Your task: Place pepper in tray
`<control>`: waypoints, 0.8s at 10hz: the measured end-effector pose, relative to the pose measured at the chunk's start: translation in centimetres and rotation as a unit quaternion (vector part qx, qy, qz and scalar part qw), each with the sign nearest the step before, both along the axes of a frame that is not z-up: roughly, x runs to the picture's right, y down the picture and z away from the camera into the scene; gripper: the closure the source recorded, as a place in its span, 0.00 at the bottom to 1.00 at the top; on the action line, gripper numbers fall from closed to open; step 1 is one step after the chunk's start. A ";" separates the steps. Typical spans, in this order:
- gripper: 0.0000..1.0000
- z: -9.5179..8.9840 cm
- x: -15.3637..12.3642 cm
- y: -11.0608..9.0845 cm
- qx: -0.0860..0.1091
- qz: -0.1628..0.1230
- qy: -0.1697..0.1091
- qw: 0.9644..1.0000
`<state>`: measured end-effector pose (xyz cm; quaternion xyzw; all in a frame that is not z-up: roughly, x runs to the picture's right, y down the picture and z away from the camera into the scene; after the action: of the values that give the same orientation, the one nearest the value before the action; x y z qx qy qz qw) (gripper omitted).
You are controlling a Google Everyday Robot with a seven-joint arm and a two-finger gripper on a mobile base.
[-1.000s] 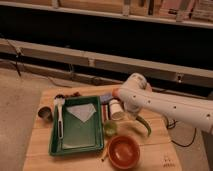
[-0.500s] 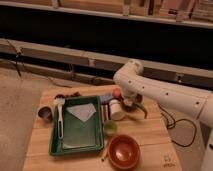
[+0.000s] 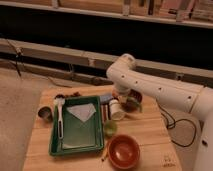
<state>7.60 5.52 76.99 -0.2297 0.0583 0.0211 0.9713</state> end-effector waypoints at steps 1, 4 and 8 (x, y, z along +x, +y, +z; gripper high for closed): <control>1.00 -1.0 -2.5 0.4 0.001 -0.034 -0.023 0.999; 1.00 -2.2 -6.4 0.5 -0.010 -0.108 -0.067 0.992; 1.00 -0.6 -8.6 -1.1 -0.037 -0.167 -0.103 0.980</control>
<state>-1.00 4.37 76.35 -0.2535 -0.0039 -0.1672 0.9528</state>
